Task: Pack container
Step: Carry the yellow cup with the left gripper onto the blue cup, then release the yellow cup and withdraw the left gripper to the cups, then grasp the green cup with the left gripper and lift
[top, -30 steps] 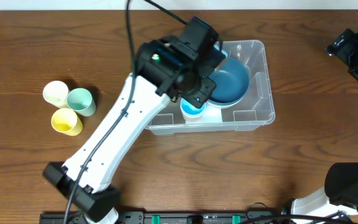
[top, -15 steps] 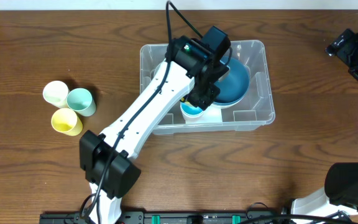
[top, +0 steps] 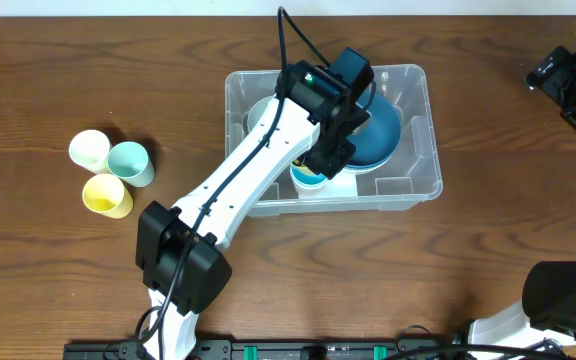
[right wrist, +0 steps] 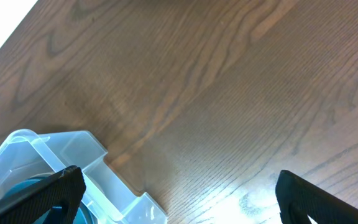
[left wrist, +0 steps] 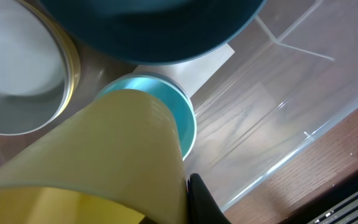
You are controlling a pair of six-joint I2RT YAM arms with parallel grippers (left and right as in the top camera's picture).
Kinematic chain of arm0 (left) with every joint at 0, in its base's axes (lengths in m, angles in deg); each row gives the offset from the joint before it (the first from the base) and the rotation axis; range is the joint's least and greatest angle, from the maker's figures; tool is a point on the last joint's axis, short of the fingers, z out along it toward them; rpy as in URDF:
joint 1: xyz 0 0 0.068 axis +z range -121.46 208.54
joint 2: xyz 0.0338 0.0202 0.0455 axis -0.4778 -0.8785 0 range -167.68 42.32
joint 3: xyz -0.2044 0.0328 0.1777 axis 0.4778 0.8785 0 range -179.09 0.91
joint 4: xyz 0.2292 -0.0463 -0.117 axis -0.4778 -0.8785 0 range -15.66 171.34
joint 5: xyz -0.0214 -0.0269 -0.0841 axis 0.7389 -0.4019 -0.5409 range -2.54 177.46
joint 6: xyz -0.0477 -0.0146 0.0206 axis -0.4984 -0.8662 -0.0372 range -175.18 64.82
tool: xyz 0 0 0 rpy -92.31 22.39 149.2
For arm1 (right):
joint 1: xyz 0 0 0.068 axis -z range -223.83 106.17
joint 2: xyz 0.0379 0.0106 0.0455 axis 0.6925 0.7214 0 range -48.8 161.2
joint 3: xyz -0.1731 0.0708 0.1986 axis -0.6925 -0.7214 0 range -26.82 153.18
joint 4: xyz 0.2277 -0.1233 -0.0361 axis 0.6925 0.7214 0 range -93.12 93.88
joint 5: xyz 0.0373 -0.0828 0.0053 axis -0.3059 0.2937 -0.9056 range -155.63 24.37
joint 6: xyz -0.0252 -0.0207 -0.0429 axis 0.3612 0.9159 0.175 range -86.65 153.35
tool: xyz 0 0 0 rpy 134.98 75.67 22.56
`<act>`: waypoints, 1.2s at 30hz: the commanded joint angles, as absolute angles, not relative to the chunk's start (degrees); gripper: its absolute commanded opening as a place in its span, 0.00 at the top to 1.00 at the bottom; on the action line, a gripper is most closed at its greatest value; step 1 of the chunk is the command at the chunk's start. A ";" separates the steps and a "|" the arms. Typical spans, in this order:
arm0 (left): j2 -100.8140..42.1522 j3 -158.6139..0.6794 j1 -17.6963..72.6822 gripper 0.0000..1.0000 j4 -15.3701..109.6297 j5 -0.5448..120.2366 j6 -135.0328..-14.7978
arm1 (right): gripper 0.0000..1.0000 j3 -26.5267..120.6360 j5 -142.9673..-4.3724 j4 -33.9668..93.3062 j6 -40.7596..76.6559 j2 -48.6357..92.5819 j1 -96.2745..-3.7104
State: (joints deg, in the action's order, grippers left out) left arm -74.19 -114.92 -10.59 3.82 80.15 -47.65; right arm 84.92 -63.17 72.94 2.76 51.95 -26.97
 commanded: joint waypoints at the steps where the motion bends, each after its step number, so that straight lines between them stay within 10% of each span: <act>1: -74.54 -114.44 -10.81 0.87 3.82 79.58 -47.26 | 0.01 85.58 -62.84 73.00 2.28 50.97 -26.75; 7: -74.54 -114.44 -10.79 0.48 3.67 79.17 -47.23 | 0.01 85.58 -62.84 73.00 2.28 50.97 -26.75; 36: -61.01 -113.61 25.14 0.38 0.80 85.64 -54.36 | 0.01 85.58 -62.84 73.00 2.28 50.97 -26.75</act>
State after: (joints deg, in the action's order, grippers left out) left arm -57.25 -115.73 23.11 0.83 85.09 -54.10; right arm 84.92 -63.17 72.94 2.78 51.95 -26.97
